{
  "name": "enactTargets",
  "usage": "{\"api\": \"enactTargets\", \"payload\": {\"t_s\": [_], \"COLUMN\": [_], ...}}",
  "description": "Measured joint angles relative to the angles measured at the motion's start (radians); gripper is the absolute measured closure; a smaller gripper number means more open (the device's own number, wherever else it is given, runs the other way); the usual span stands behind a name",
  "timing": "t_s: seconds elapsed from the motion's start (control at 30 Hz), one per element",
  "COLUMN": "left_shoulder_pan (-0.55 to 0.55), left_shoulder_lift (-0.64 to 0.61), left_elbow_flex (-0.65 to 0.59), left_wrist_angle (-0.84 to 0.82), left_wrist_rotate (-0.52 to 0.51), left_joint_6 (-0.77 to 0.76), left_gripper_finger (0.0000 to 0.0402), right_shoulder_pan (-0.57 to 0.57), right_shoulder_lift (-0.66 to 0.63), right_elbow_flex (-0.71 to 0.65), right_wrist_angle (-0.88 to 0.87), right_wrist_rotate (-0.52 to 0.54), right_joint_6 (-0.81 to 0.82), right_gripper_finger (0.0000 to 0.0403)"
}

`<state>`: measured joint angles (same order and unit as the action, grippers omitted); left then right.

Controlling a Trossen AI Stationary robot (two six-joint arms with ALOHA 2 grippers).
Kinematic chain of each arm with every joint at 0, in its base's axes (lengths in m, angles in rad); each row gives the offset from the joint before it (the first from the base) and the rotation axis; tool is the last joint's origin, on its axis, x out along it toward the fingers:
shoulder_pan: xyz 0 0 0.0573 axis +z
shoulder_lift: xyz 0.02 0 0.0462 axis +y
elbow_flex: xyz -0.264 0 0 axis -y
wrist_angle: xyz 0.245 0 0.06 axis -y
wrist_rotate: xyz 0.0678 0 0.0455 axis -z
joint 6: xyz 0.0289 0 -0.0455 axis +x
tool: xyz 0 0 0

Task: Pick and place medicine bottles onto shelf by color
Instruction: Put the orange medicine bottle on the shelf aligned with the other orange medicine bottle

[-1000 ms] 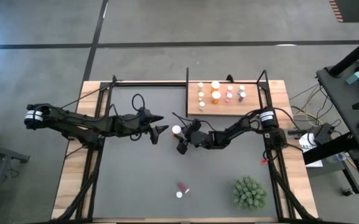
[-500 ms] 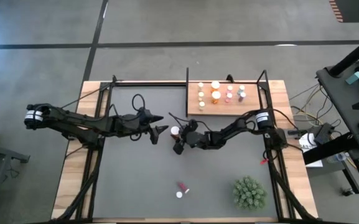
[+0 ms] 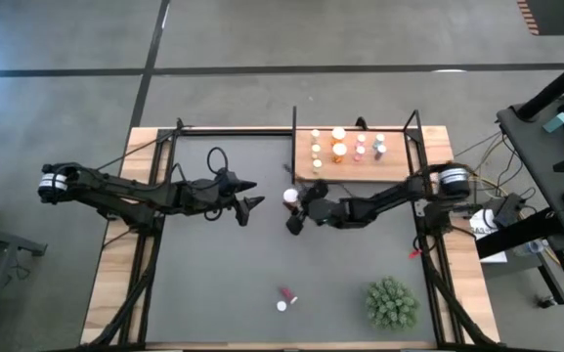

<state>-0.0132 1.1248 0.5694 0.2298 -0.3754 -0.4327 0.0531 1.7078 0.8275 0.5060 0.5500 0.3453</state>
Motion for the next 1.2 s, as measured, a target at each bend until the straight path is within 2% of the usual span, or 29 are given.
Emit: {"api": "enactTargets", "payload": {"t_s": [0.1, 0.27, 0.4, 0.5, 0.7, 1.2], "left_shoulder_pan": [0.0, 0.002, 0.012, 0.015, 0.016, 0.021], "left_shoulder_lift": [0.0, 0.0, 0.0, 0.0, 0.0, 0.001], "left_elbow_flex": [-0.001, -0.002, -0.002, -0.002, -0.002, -0.002], "left_wrist_angle": [0.003, 0.0, 0.002, 0.001, 0.002, 0.002], "left_wrist_rotate": [0.0, -0.002, -0.006, -0.006, -0.007, -0.008], "left_joint_6": [0.0, 0.003, 0.003, 0.004, 0.004, 0.027], "left_gripper_finger": [0.0151, 0.0151, 0.0151, 0.0151, 0.0151, 0.0151], "right_shoulder_pan": [0.013, 0.062, 0.095, 0.097, 0.09, -0.007], "right_shoulder_lift": [-0.123, -0.264, -0.308, -0.311, -0.293, -0.177], "right_elbow_flex": [-0.109, -0.253, -0.289, -0.314, -0.377, -0.358], "right_wrist_angle": [0.001, -0.003, 0.001, -0.002, -0.005, 0.001], "right_wrist_rotate": [0.085, 0.294, 0.436, 0.544, 0.593, 0.596], "right_joint_6": [0.054, 0.135, 0.06, 0.07, 0.235, 0.354], "right_gripper_finger": [0.0222, 0.0221, 0.0221, 0.0221, 0.022, 0.022]}}
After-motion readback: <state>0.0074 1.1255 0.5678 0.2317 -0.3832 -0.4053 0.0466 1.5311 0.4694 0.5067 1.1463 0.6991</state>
